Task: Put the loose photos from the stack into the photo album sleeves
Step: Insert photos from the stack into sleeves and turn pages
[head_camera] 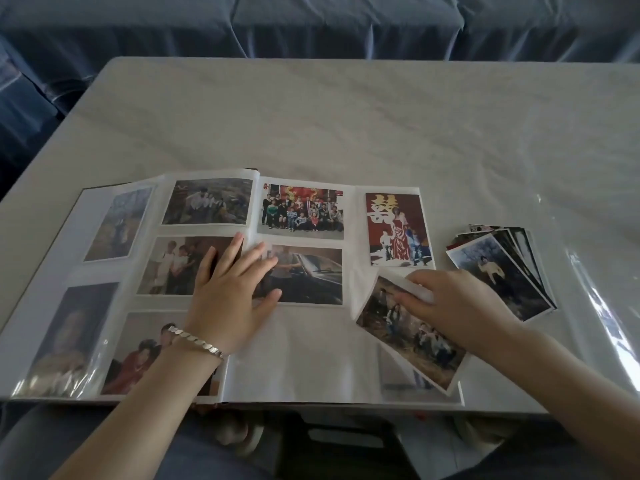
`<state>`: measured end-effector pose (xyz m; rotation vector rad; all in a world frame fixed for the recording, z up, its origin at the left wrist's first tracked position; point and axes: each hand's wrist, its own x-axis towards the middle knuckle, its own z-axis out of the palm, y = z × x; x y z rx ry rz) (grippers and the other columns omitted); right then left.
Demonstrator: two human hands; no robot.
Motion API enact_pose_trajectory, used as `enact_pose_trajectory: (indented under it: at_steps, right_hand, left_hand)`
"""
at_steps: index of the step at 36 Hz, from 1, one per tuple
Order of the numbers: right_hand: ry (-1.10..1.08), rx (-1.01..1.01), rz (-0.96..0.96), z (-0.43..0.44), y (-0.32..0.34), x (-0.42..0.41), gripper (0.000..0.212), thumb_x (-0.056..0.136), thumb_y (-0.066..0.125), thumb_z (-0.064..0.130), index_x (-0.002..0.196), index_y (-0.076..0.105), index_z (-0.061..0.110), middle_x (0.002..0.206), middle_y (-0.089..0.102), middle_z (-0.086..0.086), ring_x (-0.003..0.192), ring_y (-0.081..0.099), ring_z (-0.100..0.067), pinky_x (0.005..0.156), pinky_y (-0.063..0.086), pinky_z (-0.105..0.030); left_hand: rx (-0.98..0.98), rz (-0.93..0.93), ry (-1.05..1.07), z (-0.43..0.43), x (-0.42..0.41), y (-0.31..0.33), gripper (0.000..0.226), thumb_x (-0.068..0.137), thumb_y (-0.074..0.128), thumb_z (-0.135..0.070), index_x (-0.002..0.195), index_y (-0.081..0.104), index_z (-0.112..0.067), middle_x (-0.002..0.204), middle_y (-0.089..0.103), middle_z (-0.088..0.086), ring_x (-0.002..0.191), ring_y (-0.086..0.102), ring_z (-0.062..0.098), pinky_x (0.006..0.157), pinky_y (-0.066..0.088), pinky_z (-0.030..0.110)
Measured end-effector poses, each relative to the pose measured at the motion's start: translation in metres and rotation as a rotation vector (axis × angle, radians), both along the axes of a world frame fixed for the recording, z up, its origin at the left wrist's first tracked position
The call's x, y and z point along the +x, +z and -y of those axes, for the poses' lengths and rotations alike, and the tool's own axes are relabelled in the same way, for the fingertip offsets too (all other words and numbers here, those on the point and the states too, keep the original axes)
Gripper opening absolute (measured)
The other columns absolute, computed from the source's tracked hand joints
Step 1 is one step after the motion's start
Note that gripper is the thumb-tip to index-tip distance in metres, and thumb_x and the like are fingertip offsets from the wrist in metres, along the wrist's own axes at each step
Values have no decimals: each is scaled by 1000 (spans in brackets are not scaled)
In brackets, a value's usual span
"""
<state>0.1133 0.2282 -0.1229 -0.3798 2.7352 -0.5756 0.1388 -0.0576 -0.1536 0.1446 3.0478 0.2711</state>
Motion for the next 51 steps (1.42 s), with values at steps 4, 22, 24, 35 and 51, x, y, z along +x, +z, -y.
enact_pose_trajectory:
  at_steps: [4, 22, 24, 35, 51]
  right_hand:
    - [84, 24, 182, 5, -9, 5, 21, 88, 53, 51, 78, 56, 33, 73, 59, 15, 64, 57, -1, 56, 45, -19]
    - [222, 6, 300, 18, -19, 4, 34, 82, 53, 61, 109, 58, 40, 78, 48, 27, 70, 48, 7, 58, 33, -10]
    - [162, -54, 330, 6, -16, 1, 27, 80, 57, 57, 104, 56, 45, 75, 51, 26, 66, 51, 8, 57, 37, -9]
    - [-141, -360, 610, -43, -10, 5, 16, 79, 72, 9, 91, 64, 18, 73, 73, 6, 63, 69, -10, 53, 49, -14]
    - [-273, -469, 423, -24, -12, 11, 25, 79, 68, -1, 70, 68, 23, 64, 70, 6, 59, 68, -11, 53, 50, -13]
  left_hand:
    - [41, -9, 7, -1, 1, 1, 50, 92, 45, -46, 140, 38, -34, 153, 20, -16, 135, -17, 0, 111, -17, 31]
    - [56, -24, 0, -1, 2, 1, 50, 91, 51, -43, 138, 43, -30, 152, 24, -12, 136, -13, 3, 113, -10, 37]
    - [52, -23, -2, 0, 2, 1, 50, 91, 50, -44, 139, 43, -30, 152, 24, -12, 136, -14, 3, 113, -11, 36]
    - [40, -7, -4, 0, 2, 1, 51, 91, 48, -45, 140, 40, -31, 153, 20, -14, 135, -17, 1, 112, -13, 34]
    - [17, 8, -4, -1, 2, 2, 50, 92, 46, -45, 140, 39, -32, 153, 18, -14, 135, -18, 1, 113, -13, 35]
